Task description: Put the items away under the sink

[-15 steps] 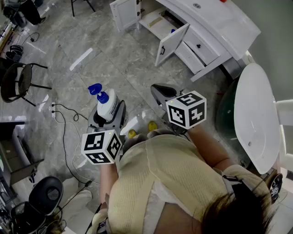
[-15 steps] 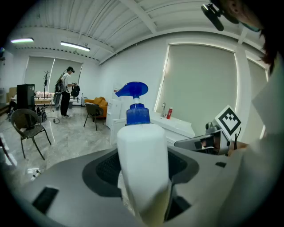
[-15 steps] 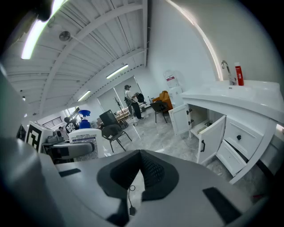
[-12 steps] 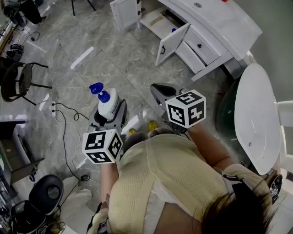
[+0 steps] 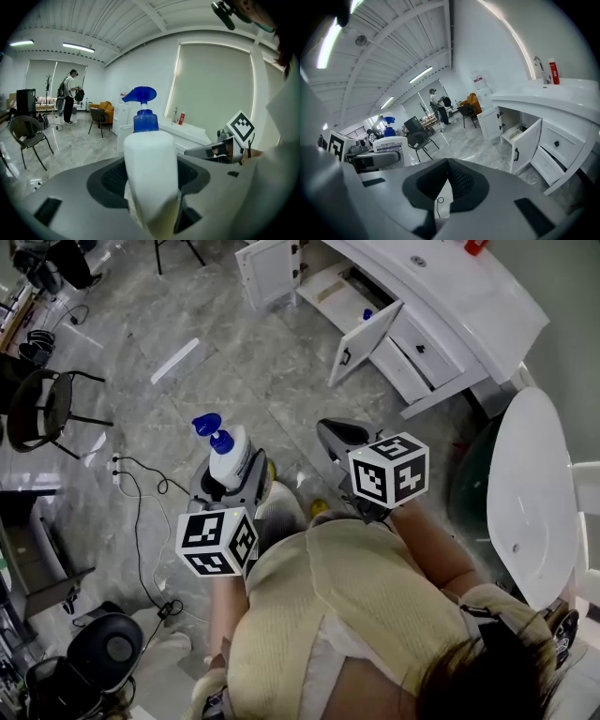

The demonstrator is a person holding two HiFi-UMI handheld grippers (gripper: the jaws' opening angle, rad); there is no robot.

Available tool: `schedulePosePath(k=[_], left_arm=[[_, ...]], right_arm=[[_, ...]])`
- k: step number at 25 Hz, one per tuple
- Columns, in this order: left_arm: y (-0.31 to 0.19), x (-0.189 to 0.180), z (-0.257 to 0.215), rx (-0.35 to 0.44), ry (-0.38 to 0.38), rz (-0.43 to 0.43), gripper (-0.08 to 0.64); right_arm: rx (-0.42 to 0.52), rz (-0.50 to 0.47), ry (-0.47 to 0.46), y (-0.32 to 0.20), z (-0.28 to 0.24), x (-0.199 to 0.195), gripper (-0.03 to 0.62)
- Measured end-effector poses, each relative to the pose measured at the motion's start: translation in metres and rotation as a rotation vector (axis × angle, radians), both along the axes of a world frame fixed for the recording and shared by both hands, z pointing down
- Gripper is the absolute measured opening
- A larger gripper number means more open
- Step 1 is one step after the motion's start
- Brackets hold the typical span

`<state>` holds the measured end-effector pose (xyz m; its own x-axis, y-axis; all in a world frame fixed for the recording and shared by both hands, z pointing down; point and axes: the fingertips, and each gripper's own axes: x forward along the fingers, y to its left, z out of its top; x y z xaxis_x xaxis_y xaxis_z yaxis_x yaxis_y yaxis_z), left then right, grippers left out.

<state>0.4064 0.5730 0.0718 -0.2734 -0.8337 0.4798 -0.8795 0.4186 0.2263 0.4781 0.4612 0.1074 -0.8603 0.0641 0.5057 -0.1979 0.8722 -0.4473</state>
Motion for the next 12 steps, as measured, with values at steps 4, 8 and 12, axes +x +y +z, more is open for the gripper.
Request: schedulePosePath(k=[4, 8, 12], left_arm=[[-0.012, -0.029, 0.005, 0.012, 0.005, 0.026, 0.305], [-0.022, -0.067, 0.008, 0.013, 0.012, 0.065, 0.305], [-0.025, -0.114, 0.01, 0.009, 0.041, 0.091, 0.305]], right_arm=[[0.015, 0.018, 0.009, -0.008, 0.004, -0.024, 0.026], [0.008, 0.059, 0.023, -0.018, 0.007, -0.06, 0.026], [0.009, 0.077, 0.043, -0.021, 0.006, -0.108, 0.026]])
